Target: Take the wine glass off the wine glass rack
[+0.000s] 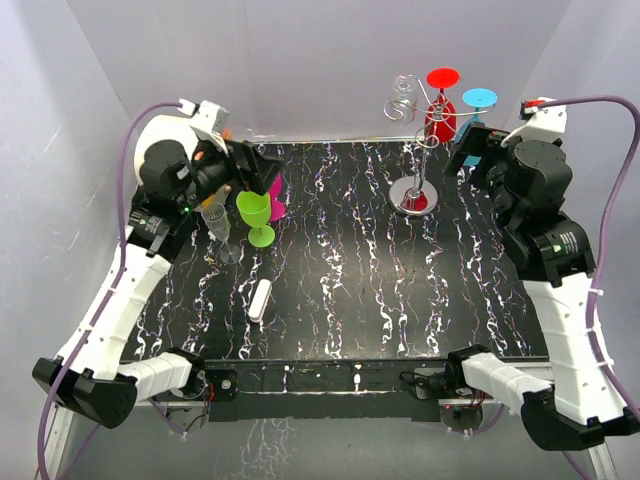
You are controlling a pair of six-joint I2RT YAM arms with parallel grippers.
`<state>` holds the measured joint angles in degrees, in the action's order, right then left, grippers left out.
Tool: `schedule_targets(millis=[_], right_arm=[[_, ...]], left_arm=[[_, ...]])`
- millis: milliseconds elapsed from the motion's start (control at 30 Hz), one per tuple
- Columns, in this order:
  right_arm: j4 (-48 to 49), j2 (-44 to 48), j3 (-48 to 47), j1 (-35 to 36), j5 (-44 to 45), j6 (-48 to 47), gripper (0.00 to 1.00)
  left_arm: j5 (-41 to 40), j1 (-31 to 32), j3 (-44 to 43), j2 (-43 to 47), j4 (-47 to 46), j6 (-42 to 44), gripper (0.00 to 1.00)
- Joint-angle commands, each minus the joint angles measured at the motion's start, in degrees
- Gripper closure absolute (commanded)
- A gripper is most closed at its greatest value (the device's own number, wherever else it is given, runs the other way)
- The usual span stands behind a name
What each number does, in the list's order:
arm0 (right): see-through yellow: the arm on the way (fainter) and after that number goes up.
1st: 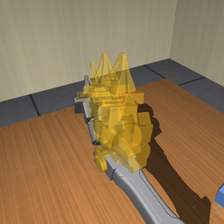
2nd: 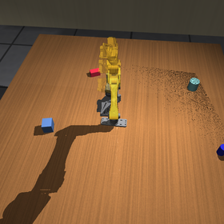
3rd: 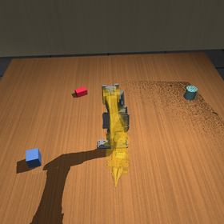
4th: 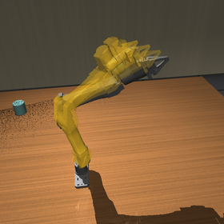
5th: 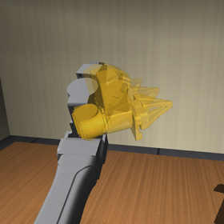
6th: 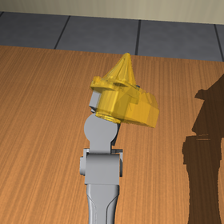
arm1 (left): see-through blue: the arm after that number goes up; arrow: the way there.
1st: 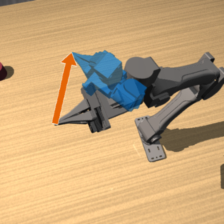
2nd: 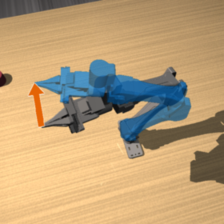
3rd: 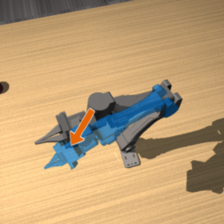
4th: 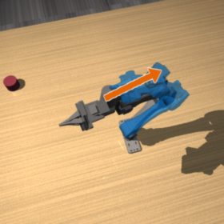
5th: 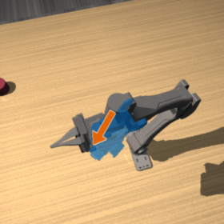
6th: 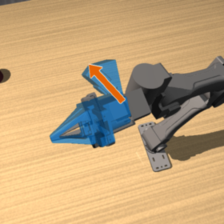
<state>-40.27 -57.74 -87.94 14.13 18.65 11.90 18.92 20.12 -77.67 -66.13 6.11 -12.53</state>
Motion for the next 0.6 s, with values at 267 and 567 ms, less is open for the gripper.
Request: schedule_targets(millis=[267, 567], right_arm=[[9.2, -13.7, -8.3, -3.6, 10.6, 1.0, 0.02], [13.0, -23.7, -14.2, -19.5, -9.0, 14.3, 0.08]], left_arm=[[0.7, 6.1, 12.6, 6.3, -9.5, 5.7, 0.01], [-0.4, 8.9, 16.3, 7.1, -12.9, 4.6, 0.01]])
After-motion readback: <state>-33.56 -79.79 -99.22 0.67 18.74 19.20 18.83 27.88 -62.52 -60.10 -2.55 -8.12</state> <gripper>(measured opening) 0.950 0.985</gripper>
